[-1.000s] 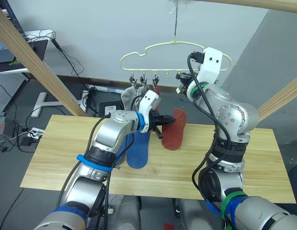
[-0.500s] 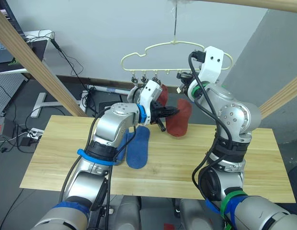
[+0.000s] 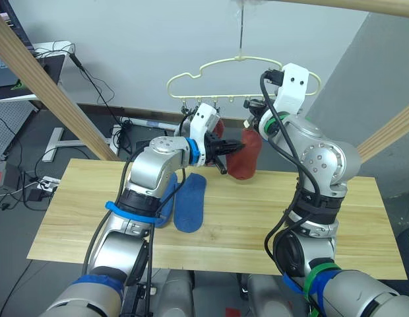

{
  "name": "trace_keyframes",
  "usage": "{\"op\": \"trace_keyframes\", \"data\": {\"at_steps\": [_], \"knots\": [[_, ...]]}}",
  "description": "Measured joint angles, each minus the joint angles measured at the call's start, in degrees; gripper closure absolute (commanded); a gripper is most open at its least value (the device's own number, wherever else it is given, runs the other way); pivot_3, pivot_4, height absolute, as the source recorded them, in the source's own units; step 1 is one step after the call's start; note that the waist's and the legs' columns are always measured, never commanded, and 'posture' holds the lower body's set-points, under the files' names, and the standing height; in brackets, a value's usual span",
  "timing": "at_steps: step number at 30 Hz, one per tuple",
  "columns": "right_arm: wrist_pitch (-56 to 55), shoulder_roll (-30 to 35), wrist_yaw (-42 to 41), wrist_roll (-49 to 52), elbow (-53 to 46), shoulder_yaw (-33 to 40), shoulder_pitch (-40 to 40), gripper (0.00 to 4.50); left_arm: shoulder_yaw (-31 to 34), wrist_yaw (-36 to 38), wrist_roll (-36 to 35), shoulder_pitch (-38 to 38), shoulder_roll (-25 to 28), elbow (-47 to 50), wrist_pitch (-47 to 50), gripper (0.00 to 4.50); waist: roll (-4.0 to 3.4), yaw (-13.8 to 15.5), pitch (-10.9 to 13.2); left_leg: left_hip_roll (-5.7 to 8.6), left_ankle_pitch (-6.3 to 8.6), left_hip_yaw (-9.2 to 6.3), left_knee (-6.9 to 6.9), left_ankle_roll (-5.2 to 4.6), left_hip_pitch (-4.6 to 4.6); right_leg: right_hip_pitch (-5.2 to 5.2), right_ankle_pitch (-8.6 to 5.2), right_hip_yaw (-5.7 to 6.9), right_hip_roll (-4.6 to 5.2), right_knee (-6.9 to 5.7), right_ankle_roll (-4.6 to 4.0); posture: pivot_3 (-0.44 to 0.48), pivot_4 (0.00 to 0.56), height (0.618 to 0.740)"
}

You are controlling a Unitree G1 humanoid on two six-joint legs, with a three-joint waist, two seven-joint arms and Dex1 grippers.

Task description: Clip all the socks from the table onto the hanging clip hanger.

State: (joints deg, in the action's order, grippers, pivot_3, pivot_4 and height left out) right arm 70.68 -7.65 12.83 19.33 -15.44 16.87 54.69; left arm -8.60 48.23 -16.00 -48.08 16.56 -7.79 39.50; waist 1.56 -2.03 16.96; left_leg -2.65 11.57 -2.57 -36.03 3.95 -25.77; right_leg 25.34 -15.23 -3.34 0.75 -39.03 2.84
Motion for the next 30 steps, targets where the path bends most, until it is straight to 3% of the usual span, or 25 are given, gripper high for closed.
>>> {"op": "trace_keyframes", "data": {"at_steps": [23,24,30], "knots": [[0.0,0.0,-0.2,0.0,0.0,0.0,-0.1,4.50,2.4,-2.5,-2.0,-2.2,-1.6,-1.8,-0.4,4.47,0.00,0.0,0.0,0.00,0.00,-0.05,-0.01,0.00,-0.02,0.00,0.00,0.06,0.00,-0.01,0.00,0.005,0.301,0.740],[0.0,0.0,-0.3,0.0,0.0,0.0,-0.1,3.80,2.4,-2.5,-2.1,-2.2,-1.6,-1.8,-0.3,4.50,0.00,0.0,0.0,0.00,0.00,-0.06,0.00,0.00,-0.02,0.00,0.00,0.06,0.00,-0.01,0.00,0.005,0.301,0.740],[0.4,0.0,-0.4,0.1,-0.1,0.0,-0.1,1.76,2.4,-2.6,-2.2,-2.2,-1.6,-1.8,0.0,4.50,0.00,0.0,0.0,0.00,-0.01,-0.08,-0.01,0.00,-0.02,-0.01,0.00,0.08,0.00,-0.01,0.00,0.003,0.304,0.740]]}}
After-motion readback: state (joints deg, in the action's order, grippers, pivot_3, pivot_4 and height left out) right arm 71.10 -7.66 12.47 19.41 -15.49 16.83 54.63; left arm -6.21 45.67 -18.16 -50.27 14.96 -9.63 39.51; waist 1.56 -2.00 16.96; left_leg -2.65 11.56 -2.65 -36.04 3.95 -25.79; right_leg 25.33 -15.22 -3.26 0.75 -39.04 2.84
